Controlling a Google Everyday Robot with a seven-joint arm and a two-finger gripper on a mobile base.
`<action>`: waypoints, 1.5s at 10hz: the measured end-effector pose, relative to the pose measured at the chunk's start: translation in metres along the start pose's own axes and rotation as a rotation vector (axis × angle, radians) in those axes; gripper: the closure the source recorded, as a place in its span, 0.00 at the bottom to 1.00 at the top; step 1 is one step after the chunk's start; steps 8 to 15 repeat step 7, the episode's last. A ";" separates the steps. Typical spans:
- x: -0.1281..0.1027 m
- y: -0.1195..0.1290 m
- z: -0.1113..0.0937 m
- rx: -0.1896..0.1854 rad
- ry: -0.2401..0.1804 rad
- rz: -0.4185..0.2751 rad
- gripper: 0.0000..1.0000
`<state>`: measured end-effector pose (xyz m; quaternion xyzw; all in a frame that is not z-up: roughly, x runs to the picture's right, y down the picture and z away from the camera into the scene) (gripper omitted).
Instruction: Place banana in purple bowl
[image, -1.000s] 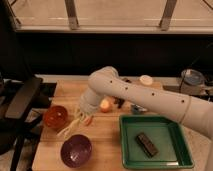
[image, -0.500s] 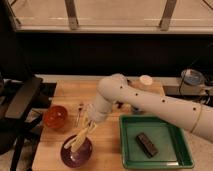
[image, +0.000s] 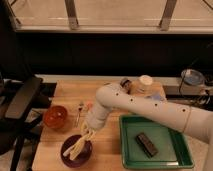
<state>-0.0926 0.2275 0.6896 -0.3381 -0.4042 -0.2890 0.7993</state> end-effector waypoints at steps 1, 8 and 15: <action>0.000 -0.002 0.008 0.000 -0.018 0.004 0.37; 0.001 -0.006 0.018 0.017 -0.028 0.024 0.35; 0.001 -0.006 0.018 0.017 -0.028 0.024 0.35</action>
